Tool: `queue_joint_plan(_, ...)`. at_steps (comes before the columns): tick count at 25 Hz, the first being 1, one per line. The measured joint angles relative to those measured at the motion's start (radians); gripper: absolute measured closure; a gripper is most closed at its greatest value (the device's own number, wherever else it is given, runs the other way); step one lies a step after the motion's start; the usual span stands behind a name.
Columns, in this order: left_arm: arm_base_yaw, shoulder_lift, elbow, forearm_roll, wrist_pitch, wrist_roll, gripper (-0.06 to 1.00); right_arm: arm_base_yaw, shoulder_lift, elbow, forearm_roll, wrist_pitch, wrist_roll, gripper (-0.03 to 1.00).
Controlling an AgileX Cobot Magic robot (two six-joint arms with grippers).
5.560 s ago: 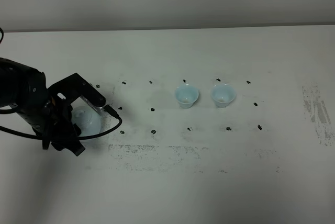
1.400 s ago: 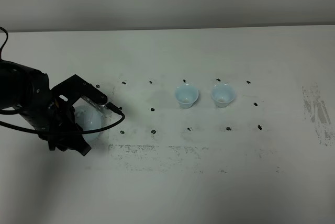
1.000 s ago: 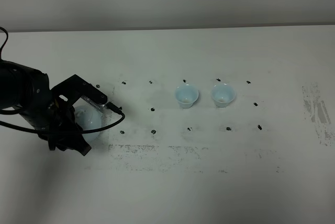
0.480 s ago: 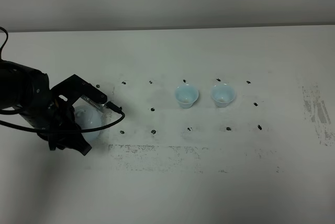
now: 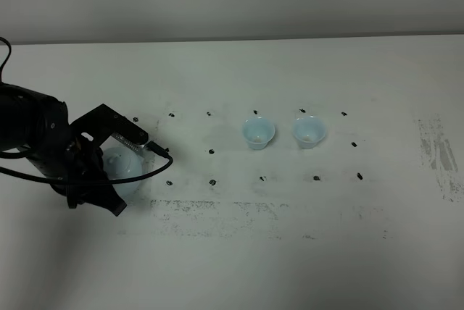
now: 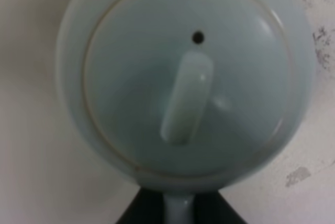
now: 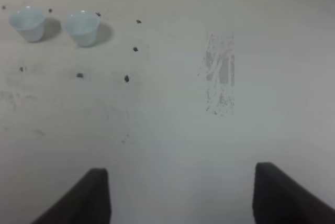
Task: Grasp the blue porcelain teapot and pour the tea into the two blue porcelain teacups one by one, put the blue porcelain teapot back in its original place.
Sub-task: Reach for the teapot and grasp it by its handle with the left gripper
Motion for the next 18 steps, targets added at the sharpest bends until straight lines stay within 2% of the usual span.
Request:
queue_joint_plan(11, 0.0, 0.0, 0.0, -0.004, 0.001, -0.006, 0.9, 0.0, 0.0, 0.0, 0.0, 0.0, 0.0, 0.41)
queue_joint_plan(18, 0.0, 0.0, 0.0, -0.012, -0.008, -0.047, 0.9, 0.0, 0.0, 0.0, 0.0, 0.0, 0.0, 0.41)
